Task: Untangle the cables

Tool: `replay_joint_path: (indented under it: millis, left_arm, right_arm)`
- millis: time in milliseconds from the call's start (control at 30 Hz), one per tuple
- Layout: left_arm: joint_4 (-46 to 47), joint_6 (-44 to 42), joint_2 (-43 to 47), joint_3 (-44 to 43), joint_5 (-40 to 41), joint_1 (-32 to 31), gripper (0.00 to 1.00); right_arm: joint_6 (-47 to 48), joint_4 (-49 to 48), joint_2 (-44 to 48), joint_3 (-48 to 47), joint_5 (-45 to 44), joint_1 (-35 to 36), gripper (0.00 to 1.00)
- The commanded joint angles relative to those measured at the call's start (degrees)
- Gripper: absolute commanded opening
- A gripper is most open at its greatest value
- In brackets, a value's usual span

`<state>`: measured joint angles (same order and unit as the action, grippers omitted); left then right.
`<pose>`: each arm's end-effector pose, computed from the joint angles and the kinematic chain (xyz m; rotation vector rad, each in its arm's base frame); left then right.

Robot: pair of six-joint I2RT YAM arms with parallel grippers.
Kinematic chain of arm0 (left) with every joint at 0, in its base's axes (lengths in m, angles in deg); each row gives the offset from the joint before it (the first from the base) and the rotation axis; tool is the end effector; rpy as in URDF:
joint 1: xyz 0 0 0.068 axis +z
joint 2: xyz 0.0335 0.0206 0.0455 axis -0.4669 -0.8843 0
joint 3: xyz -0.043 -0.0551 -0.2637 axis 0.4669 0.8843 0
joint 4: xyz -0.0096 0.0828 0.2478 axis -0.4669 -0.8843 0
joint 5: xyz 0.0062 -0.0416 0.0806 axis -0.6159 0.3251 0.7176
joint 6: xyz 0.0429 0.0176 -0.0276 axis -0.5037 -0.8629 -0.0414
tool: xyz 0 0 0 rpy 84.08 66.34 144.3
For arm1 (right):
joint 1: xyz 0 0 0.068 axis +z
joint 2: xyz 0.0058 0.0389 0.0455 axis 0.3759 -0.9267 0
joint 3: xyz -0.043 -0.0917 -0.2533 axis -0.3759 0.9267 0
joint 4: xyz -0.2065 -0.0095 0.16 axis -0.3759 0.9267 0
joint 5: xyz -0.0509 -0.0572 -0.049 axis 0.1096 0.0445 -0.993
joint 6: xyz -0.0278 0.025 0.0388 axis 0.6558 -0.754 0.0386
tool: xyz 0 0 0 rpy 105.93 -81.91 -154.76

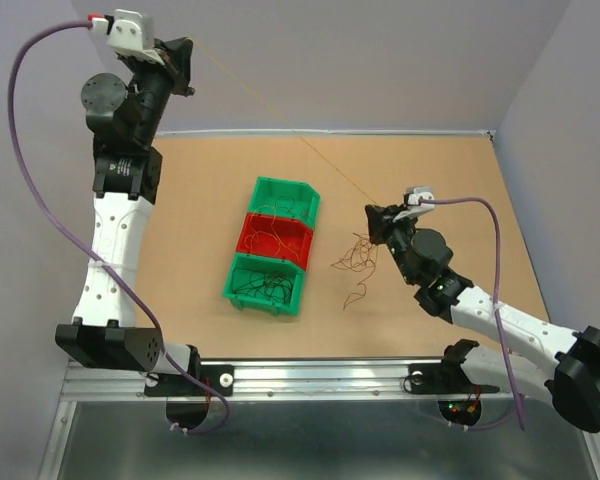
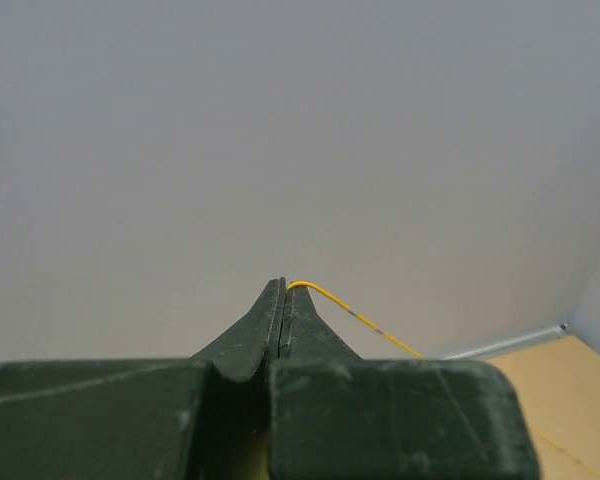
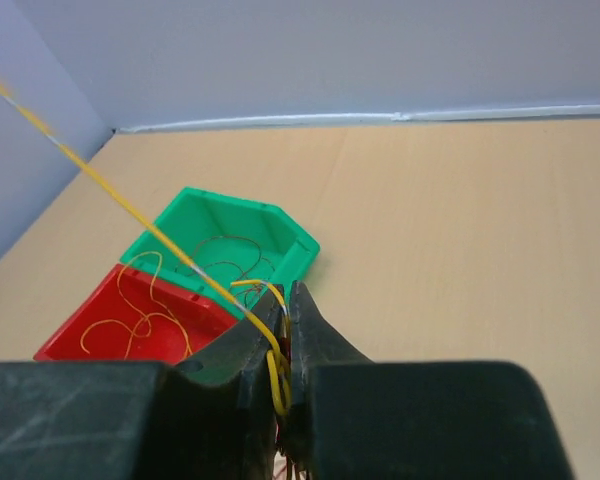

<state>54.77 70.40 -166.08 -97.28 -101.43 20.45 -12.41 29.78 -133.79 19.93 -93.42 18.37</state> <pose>0.2729 -0.0446 0.5604 0.2775 1.0322 -0.2951 0.1921 0.1459 0.2915 -0.0751 1.5306 0.4216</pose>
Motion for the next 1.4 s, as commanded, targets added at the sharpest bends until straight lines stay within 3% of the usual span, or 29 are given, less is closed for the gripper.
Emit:
replay_joint_path:
  millis: [0, 167, 200, 367, 467, 533, 567, 633, 667, 767, 967, 1100, 1200, 1333, 1367]
  left_arm:
    - [1.3, 5.8, -1.4, -7.0, 4.7, 6.9, 0.00]
    - [4.7, 7.3, -0.4, -5.9, 3.2, 11.8, 0.00]
    - [4.8, 7.7, -0.2, -6.3, 1.4, 12.3, 0.00]
    - [1.1, 9.4, -1.7, -14.3, -4.2, 12.3, 0.00]
    - [-0.9, 10.2, -2.4, -19.2, -4.2, 12.4, 0.00]
    - [-0.9, 11.2, -2.0, -20.5, -6.2, 12.3, 0.00]
    - [-0.8, 11.7, -1.9, -20.6, -7.0, 12.4, 0.00]
    - [0.0, 13.0, -1.2, -20.5, -9.4, 12.3, 0.00]
    - [0.2, 13.5, -1.0, -20.3, -10.9, 12.2, 0.00]
    - [-0.6, 13.7, -0.6, -21.0, -8.7, 12.2, 0.00]
    - [-3.4, 14.3, -0.4, -22.3, 0.1, 12.2, 0.00]
    - [-5.8, 17.1, 0.6, -22.0, 12.4, 13.1, 0.00]
    - [-5.5, 20.0, 1.5, -19.9, 16.9, 14.8, 0.00]
    - [-2.2, 25.0, 3.5, -13.8, 19.6, 15.6, 0.00]
    - [2.0, 25.7, 4.0, -12.1, 15.4, 15.6, 0.00]
  right_arm:
    - [-5.8, 2.9, 5.8, 4.7, -14.6, -0.1, 0.13]
    - [-8.8, 6.8, 13.3, 11.4, -18.7, -0.3, 0.27]
    - [-9.8, 6.9, 13.9, 12.3, -19.8, -0.4, 0.35]
    - [-16.9, 8.4, 15.8, 19.5, -24.8, -0.7, 0.36]
    - [-24.3, 11.3, 17.0, 23.0, -29.6, -1.2, 0.50]
    - [-26.4, 12.2, 19.7, 24.0, -30.1, -1.7, 0.51]
    - [-27.3, 13.2, 20.8, 24.0, -30.7, -1.7, 0.49]
    - [-28.6, 14.3, 22.9, 24.2, -31.5, -1.7, 0.33]
    - [-28.9, 15.2, 24.8, 24.6, -32.6, -1.7, 0.14]
    - [-33.1, 21.0, 30.0, 24.8, -36.9, -1.7, 0.01]
    - [-41.4, 36.2, 44.0, 24.1, -44.6, -1.8, 0.01]
    - [-45.3, 48.4, 54.3, 21.2, -51.9, -1.8, 0.01]
    - [-54.7, 56.0, 57.4, 19.1, -54.8, -1.8, 0.01]
    - [-69.8, 72.5, 58.5, 16.4, -58.0, -1.8, 0.01]
    - [-69.6, 72.4, 58.2, 16.0, -57.9, -1.7, 0.01]
